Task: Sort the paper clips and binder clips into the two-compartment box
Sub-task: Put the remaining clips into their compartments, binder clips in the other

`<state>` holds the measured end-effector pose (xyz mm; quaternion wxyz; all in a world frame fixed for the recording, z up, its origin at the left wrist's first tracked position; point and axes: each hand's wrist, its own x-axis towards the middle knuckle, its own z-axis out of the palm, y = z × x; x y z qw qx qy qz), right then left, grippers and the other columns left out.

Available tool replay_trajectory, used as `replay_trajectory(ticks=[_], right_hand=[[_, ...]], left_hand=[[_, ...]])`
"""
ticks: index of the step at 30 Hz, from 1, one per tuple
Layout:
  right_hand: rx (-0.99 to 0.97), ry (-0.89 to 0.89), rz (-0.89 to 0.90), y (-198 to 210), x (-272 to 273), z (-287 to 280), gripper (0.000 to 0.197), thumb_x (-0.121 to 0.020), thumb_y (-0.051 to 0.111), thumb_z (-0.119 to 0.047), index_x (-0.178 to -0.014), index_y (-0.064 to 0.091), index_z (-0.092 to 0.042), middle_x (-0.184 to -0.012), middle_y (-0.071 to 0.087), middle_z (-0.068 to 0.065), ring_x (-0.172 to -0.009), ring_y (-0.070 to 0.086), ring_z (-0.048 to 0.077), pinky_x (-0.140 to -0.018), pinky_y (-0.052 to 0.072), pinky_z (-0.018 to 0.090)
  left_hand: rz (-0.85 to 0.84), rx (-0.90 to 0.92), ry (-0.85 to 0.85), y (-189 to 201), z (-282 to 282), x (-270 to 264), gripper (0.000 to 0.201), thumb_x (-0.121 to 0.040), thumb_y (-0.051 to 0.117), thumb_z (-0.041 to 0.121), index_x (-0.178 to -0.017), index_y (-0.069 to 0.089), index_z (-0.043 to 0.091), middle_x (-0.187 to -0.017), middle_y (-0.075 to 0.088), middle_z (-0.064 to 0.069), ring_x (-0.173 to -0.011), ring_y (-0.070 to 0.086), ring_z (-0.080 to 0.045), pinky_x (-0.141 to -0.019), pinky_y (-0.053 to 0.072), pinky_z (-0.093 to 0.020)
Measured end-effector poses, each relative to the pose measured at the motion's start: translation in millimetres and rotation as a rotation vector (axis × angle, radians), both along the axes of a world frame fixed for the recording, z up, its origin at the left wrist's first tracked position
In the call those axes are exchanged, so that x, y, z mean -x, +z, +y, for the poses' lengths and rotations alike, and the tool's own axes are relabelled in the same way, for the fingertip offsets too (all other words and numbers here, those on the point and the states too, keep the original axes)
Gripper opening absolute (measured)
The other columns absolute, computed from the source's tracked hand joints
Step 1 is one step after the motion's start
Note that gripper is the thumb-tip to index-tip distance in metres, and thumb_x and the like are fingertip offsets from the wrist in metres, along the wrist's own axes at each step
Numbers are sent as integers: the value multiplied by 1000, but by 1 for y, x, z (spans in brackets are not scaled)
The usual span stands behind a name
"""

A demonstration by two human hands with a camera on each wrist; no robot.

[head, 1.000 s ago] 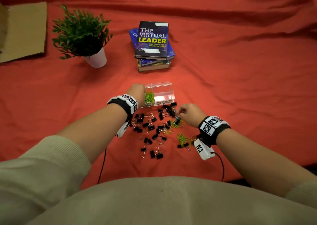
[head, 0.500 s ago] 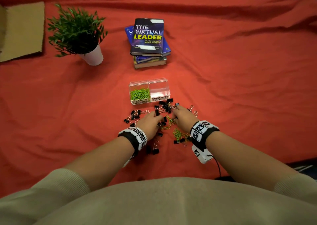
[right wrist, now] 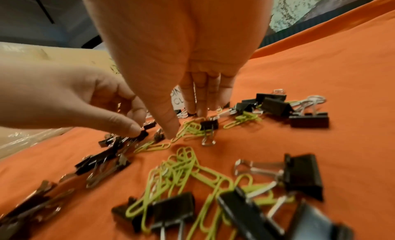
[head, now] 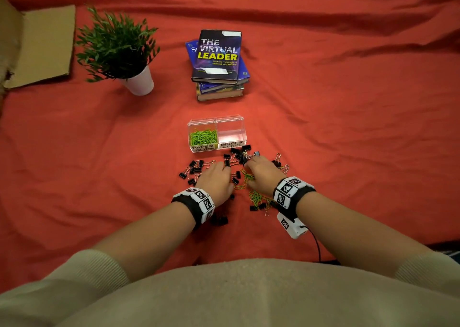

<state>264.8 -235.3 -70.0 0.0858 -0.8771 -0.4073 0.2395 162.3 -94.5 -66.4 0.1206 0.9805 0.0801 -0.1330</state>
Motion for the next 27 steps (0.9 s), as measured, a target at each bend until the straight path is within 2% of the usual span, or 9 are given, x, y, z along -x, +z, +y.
replay_trajectory(ticks=[3,6,8,12,14,18,21,24,27], right_hand=[[76,52,-74,-7,6,2,49,-84,63,-24,-127,49,-4,-128,47,11,-124,39,28,-109,29,35],[68,62,-69,-9,8,2,34,-87,58,-20,-118,56,-4,-120,52,12,-117,44,29,-102,35,36],[55,67,-44,-10,10,0,25,-88,56,-17,-109,59,-4,-112,56,12,-110,48,29,-95,40,37],[36,60,-3,-13,12,-3,17,-87,51,-10,-100,59,-2,-106,59,15,-104,52,31,-90,44,40],[11,40,56,-13,12,-3,13,-86,53,-10,-95,60,-2,-102,60,14,-99,54,30,-85,44,36],[-94,-157,246,-2,5,-8,4,-85,59,-12,-86,62,-9,-81,57,0,-77,53,17,-69,39,25],[-170,-349,455,4,-10,-16,5,-81,66,-9,-78,63,-12,-68,61,-2,-60,56,12,-59,47,26],[-307,-516,716,10,-24,-27,13,-80,67,-1,-74,62,-11,-68,69,3,-65,64,17,-64,56,27],[-384,-607,886,13,-32,-36,15,-81,67,2,-93,66,-6,-72,71,2,-67,66,15,-64,56,23]], left_hand=[[54,-12,-5,-4,-13,-3,40,-89,55,40,-111,56,6,-114,53,-10,-112,47,-27,-96,42,-37],[57,-25,12,-8,-17,-3,48,-88,58,44,-117,54,6,-118,52,-10,-114,46,-27,-99,41,-37],[50,-24,27,-10,-17,-3,47,-88,59,41,-118,53,5,-120,51,-11,-115,46,-27,-99,41,-36],[65,-23,22,-8,-18,-4,40,-91,57,34,-117,54,4,-120,52,-11,-115,47,-28,-97,41,-37],[79,-17,21,-6,-19,-5,34,-93,55,28,-116,55,4,-120,53,-11,-115,48,-28,-96,42,-37],[86,-19,17,-3,-23,-4,27,-94,47,16,-116,56,4,-120,54,-11,-116,49,-29,-95,41,-37],[103,15,4,-2,-23,-1,28,-92,46,16,-117,55,5,-120,53,-11,-116,49,-29,-95,41,-38],[97,122,22,0,-23,0,24,-90,47,16,-111,54,6,-116,54,-12,-109,53,-30,-87,43,-38],[68,294,96,7,-21,1,17,-88,50,12,-103,54,5,-107,59,-12,-96,57,-29,-78,44,-34]])
